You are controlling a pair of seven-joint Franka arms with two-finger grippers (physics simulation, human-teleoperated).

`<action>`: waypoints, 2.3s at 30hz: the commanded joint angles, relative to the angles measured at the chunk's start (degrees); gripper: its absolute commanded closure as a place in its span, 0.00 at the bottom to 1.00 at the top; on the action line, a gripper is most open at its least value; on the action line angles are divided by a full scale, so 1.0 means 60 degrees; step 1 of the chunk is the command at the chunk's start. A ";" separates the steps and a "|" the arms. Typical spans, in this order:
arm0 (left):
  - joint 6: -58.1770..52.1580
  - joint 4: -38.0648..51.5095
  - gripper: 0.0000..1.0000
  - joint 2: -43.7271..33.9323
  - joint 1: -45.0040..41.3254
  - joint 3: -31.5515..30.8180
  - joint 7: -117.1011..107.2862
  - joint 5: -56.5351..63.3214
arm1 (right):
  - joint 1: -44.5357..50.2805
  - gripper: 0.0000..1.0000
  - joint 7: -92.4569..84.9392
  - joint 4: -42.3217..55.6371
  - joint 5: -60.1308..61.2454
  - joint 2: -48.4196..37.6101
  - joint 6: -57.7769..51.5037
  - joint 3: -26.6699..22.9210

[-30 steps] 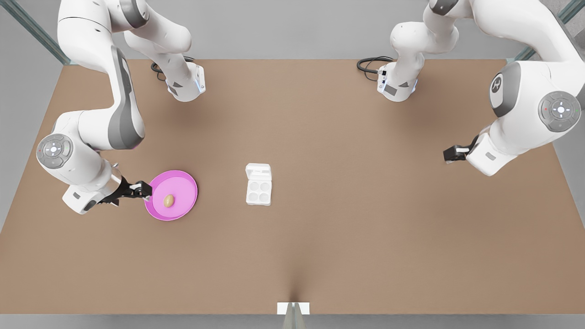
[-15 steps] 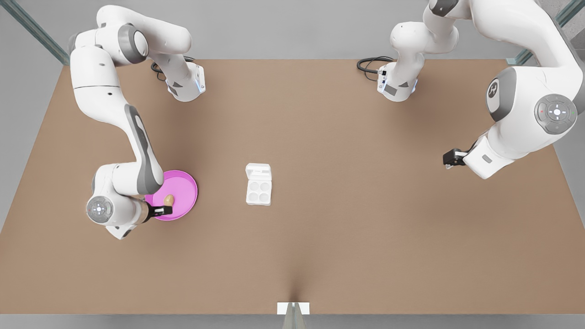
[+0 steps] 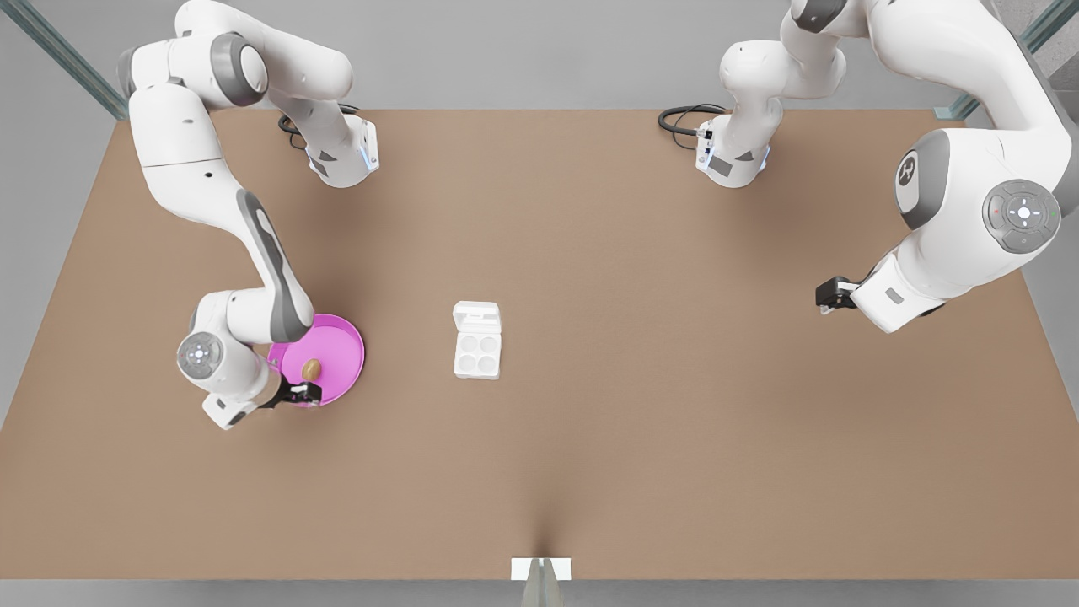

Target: Pack egg into the box and close the box lid

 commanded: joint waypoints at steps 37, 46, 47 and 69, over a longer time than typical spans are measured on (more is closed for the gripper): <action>0.0016 0.0004 0.00 0.0062 0.0015 0.0014 0.0306 -0.0014 | -0.0398 0.00 0.0680 -0.2117 0.0080 -0.0349 0.1853 0.0050; 0.0074 0.0004 0.00 0.0106 0.0015 0.0000 0.0306 -0.0014 | -0.0207 0.00 0.0783 -0.2306 0.0109 -0.0319 0.1853 0.0050; 0.0074 0.0004 0.00 0.0106 0.0015 0.0000 0.0306 -0.0014 | -0.0207 0.00 0.0783 -0.2541 0.0109 -0.0393 0.1940 0.0050; 0.0103 -0.0010 0.00 0.0121 0.0030 0.0014 0.0320 -0.0014 | -0.0193 0.25 0.0885 -0.2849 0.0109 -0.0290 0.2966 0.0064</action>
